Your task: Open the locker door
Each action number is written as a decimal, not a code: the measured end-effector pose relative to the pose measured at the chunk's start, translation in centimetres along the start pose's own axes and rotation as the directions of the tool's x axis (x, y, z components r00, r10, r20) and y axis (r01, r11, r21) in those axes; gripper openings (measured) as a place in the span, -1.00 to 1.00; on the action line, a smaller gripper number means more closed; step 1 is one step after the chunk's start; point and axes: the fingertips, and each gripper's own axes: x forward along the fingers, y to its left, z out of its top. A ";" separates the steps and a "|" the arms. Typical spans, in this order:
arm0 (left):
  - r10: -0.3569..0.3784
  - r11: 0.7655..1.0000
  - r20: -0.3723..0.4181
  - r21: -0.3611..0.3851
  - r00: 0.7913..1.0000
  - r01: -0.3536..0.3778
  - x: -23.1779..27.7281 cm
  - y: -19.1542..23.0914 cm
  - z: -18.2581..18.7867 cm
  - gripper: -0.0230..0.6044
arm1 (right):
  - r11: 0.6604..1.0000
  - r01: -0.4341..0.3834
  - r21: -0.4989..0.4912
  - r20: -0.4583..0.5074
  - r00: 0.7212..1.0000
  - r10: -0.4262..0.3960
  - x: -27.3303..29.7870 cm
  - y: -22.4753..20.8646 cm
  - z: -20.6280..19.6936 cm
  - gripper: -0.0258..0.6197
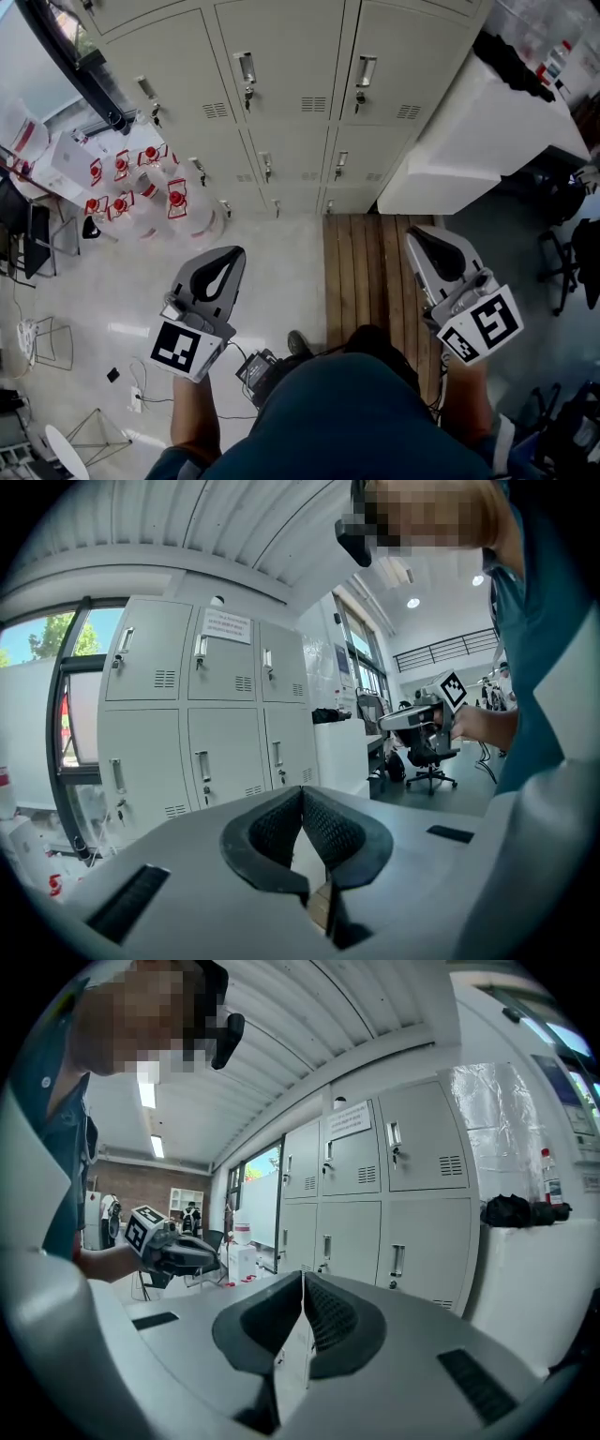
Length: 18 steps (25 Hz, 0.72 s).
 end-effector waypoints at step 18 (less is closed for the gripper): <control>-0.032 0.999 0.041 -0.021 0.999 0.032 -1.3 8.0 -1.6 -0.87 | 0.994 0.009 -0.113 0.008 1.000 -0.008 8.0 0.6 4.7 -0.81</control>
